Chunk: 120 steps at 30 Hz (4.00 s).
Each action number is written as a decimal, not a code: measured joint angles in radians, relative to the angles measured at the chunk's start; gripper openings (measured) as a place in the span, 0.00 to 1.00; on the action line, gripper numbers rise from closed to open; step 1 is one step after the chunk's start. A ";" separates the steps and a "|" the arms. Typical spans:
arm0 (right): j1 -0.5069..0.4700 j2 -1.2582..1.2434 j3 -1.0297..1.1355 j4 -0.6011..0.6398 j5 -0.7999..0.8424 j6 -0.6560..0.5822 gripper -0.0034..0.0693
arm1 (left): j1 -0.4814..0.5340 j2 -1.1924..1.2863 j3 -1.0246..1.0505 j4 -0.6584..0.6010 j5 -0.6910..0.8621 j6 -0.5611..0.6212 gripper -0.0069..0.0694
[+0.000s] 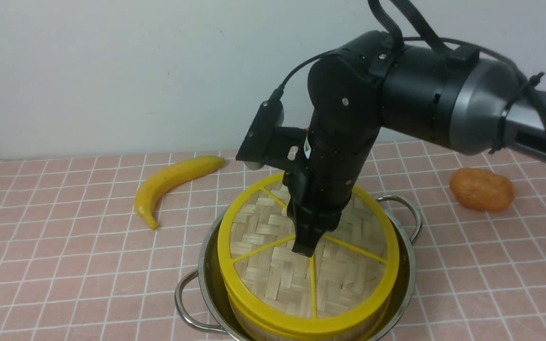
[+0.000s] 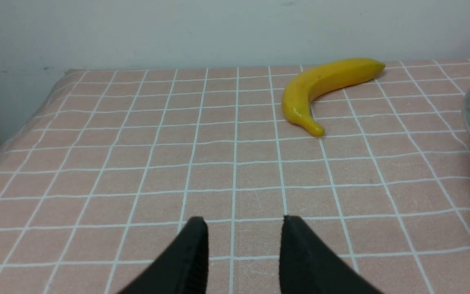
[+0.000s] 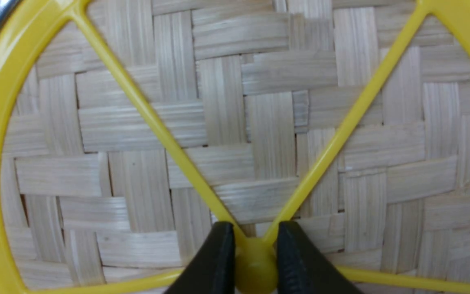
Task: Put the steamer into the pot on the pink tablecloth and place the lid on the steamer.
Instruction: 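Place the bamboo steamer lid onto the steamer basket in the pot with the right gripper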
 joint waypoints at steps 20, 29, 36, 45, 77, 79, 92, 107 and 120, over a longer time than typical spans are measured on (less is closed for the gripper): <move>0.000 0.016 0.000 0.003 -0.031 -0.031 0.25 | 0.000 0.000 0.000 0.000 0.000 0.000 0.41; 0.000 0.048 0.000 0.001 -0.048 -0.031 0.25 | 0.000 0.000 0.000 0.000 0.000 0.001 0.41; 0.000 0.048 0.000 0.001 -0.065 -0.041 0.25 | 0.000 0.000 0.000 0.000 0.000 0.000 0.41; 0.000 0.049 0.000 0.004 -0.093 -0.042 0.33 | 0.000 0.000 0.000 0.000 0.000 0.000 0.41; 0.000 0.054 -0.049 0.007 -0.111 -0.057 0.21 | 0.000 0.000 0.000 0.000 0.000 0.000 0.41; 0.000 0.054 -0.061 0.004 -0.113 -0.058 0.21 | 0.000 0.000 0.000 0.000 0.000 0.000 0.41; 0.000 0.078 -0.064 0.005 -0.049 -0.057 0.19 | 0.000 0.000 0.000 0.000 0.000 0.000 0.41; -0.003 0.096 -0.065 0.043 -0.086 -0.095 0.04 | 0.000 0.000 0.000 0.000 0.000 0.000 0.41; -0.003 0.068 -0.116 0.032 -0.013 -0.057 0.23 | 0.000 0.000 0.000 0.000 0.000 0.000 0.41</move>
